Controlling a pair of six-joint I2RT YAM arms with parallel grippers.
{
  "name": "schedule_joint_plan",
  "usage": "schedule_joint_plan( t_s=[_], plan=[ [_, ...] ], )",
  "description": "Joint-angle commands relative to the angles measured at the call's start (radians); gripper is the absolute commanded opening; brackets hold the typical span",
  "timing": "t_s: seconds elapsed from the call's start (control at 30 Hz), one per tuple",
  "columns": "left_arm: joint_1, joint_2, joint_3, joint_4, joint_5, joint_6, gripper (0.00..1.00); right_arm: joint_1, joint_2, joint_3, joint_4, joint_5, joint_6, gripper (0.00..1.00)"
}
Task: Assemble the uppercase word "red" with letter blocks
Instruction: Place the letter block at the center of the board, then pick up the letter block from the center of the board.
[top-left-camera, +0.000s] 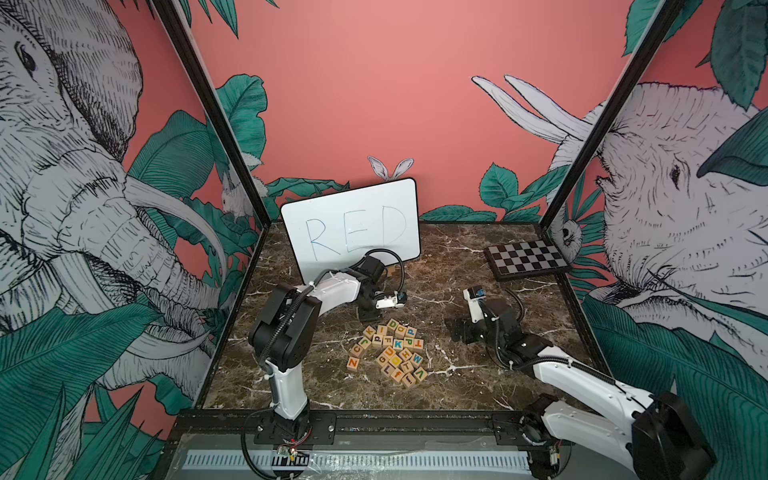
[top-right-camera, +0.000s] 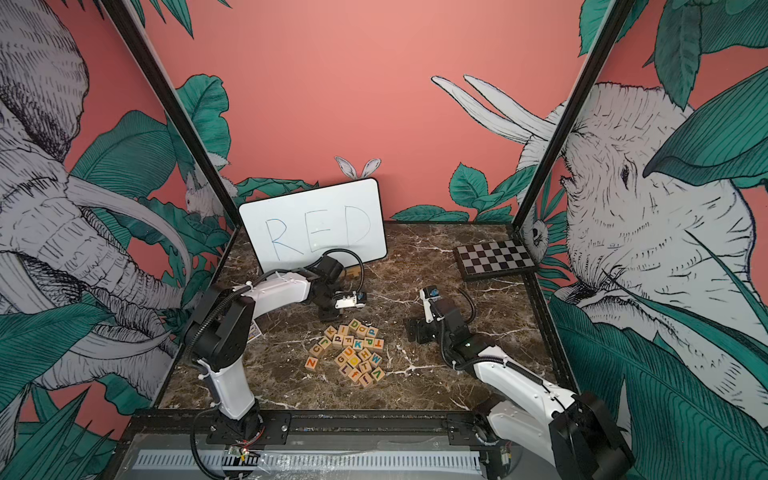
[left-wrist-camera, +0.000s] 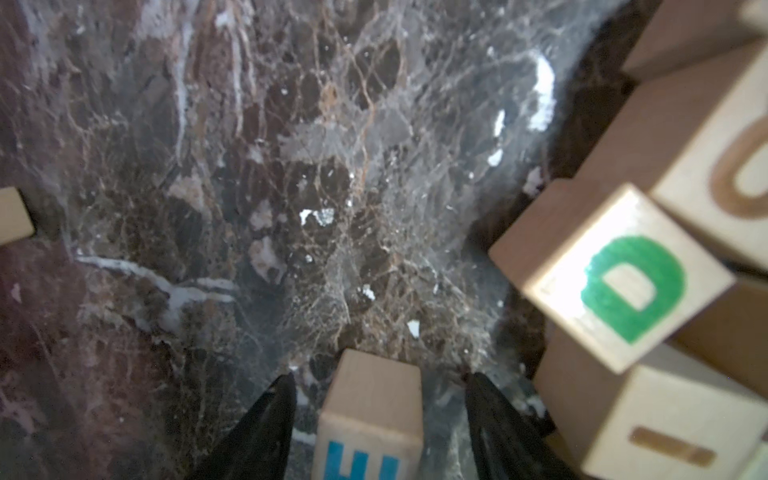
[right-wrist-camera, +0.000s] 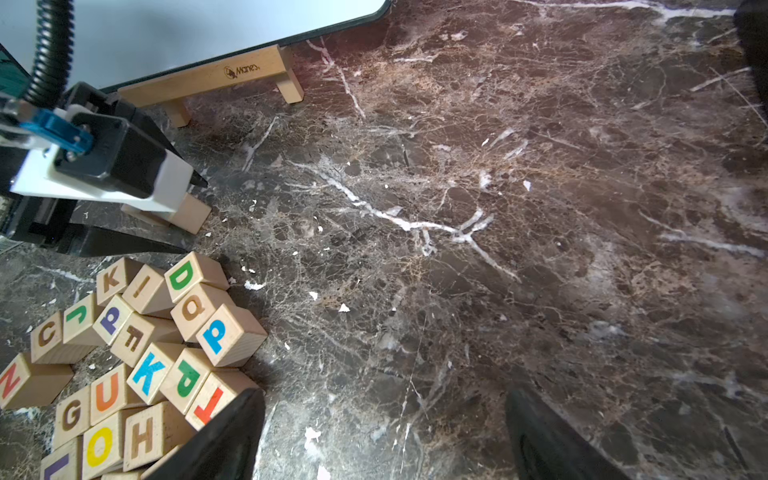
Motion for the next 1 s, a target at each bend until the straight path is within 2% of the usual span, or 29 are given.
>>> schedule_joint_plan(
  t_s=[0.0, 0.17, 0.2, 0.23, 0.5, 0.63, 0.73, 0.87, 0.97],
  plan=[
    [0.007, -0.032, 0.024, -0.025, 0.025, 0.007, 0.72, -0.002, 0.000, -0.004, 0.033, 0.001, -0.002, 0.90],
    [0.006, -0.096, 0.027, -0.007, 0.048, -0.034, 0.83, -0.002, 0.005, -0.004, 0.031, -0.004, -0.005, 0.90],
    [0.006, -0.110, 0.029, -0.004, 0.053, -0.046, 0.87, -0.002, 0.005, -0.002, 0.031, -0.003, -0.006, 0.90],
    [0.006, -0.136, 0.027, 0.004, 0.052, -0.060, 0.99, -0.002, 0.006, -0.002, 0.030, -0.005, -0.006, 0.90],
    [0.007, -0.387, -0.071, 0.110, 0.057, -0.222, 0.99, -0.002, 0.013, 0.013, 0.027, -0.016, -0.019, 0.89],
    [0.006, -0.557, -0.158, 0.213, 0.068, -0.416, 0.99, 0.000, 0.036, 0.074, -0.034, -0.020, -0.039, 0.89],
    [0.004, -0.683, -0.244, 0.315, 0.008, -0.615, 0.99, 0.008, 0.063, 0.145, -0.106, -0.033, -0.060, 0.87],
    [0.004, -0.830, -0.361, 0.350, -0.149, -0.796, 1.00, 0.066, 0.136, 0.262, -0.198, -0.012, -0.107, 0.87],
    [0.004, -0.957, -0.462, 0.365, -0.144, -0.882, 1.00, 0.142, 0.233, 0.373, -0.266, 0.020, -0.173, 0.86]
  ],
)
